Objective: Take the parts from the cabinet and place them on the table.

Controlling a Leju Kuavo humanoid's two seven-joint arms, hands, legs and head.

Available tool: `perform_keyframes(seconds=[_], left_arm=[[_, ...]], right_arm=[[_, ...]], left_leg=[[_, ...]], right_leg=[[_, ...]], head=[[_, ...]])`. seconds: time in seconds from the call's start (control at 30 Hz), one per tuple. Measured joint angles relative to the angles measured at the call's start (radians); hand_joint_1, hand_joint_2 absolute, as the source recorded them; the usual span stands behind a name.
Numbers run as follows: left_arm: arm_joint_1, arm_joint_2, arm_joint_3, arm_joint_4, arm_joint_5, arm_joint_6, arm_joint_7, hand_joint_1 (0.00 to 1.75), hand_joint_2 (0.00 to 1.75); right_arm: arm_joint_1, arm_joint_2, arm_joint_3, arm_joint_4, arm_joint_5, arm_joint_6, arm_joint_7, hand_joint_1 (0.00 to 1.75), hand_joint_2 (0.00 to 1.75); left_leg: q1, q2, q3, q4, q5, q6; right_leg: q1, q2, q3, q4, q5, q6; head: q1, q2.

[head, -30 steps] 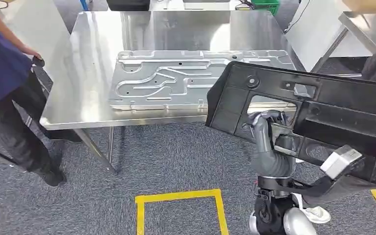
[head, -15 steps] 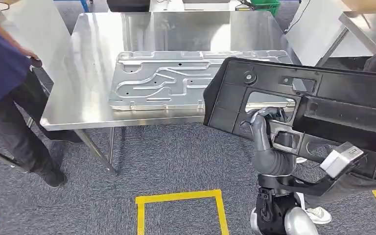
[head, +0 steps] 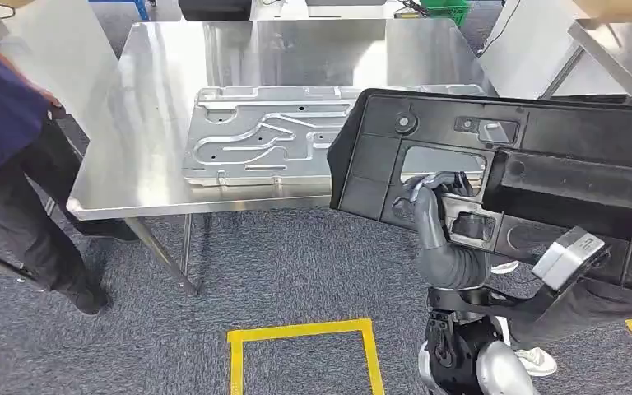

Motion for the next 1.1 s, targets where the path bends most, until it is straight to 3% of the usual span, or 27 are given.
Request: perform_keyframes(seconds=[1.1], left_arm=[[-0.003,-0.018,-0.047,0.0,-0.022,0.006,-0.001,0.0,1.75]], right_arm=[[-0.032,-0.022,0.036,0.0,0.018,0.031,0.035,1.75,1.75]], left_leg=[[0.0,-0.001,0.0,0.0,0.0,0.0]], right_leg=[[0.0,0.0,0.0,0.001,0.0,0.0]], head=[[0.0,0.0]])
